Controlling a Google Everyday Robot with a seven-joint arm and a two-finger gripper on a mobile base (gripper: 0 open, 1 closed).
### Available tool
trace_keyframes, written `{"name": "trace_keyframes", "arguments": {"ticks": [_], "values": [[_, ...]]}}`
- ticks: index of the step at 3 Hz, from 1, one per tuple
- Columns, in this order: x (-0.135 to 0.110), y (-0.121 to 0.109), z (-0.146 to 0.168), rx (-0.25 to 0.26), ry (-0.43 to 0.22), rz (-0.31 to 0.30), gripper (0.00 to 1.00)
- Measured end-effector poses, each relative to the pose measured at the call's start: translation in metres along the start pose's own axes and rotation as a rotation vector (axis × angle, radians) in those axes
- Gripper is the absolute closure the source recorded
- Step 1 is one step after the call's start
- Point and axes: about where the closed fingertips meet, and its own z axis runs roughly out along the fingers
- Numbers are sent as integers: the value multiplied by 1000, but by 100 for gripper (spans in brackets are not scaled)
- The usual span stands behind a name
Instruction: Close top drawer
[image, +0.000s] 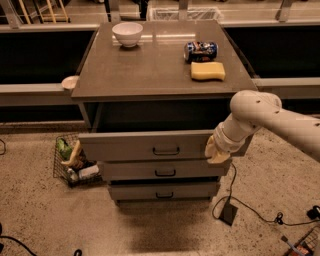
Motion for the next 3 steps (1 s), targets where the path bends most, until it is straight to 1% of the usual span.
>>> {"name": "trace_keyframes", "arguments": {"ticks": [1, 2, 3], "values": [[7, -17, -9, 50, 22, 1, 88], [10, -29, -19, 92, 37, 3, 86], [11, -33, -28, 114, 43, 3, 57]]}}
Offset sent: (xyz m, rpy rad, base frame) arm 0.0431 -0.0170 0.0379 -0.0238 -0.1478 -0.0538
